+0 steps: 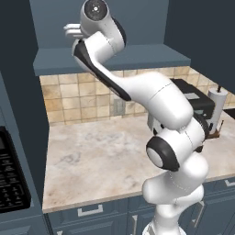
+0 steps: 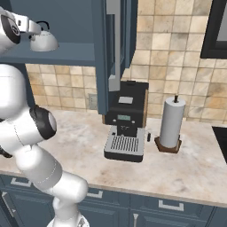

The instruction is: Open the cabinet, pick the kettle from the cabinet, and place it in the sink.

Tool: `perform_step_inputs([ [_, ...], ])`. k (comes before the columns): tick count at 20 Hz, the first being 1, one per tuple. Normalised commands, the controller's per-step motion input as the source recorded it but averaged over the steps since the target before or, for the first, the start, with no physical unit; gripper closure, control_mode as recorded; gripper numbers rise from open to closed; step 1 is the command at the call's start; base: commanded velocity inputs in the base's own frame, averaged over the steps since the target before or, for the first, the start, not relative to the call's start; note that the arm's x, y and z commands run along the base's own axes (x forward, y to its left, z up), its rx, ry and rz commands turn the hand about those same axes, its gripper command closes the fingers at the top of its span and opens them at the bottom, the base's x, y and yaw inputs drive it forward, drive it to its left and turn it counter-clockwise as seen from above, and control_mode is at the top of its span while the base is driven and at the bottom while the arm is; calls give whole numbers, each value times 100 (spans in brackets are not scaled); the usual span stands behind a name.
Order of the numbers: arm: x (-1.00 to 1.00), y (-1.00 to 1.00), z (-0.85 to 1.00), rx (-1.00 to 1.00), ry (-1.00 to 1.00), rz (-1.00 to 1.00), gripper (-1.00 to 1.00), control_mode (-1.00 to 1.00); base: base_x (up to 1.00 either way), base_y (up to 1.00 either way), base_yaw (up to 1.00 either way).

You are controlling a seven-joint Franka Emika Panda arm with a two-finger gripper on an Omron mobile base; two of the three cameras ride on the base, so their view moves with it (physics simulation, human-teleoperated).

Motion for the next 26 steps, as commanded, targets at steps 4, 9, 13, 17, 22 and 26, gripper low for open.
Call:
perform_step_inputs([
  [4, 17, 5, 0, -3, 0, 0, -100, -100, 0, 0, 0],
  [9, 23, 7, 0, -3, 0, 0, -100, -100, 0, 0, 0],
  [13, 24, 6, 0, -1, 0, 0, -100, -100, 0, 0, 0],
  [17, 22, 6, 0, 0, 0, 0, -100, -100, 0, 0, 0],
  [22, 22, 3, 0, -1, 2, 0, -100, -100, 0, 0, 0],
  [26, 15, 5, 0, -3, 4, 0, -100, -100, 0, 0, 0],
])
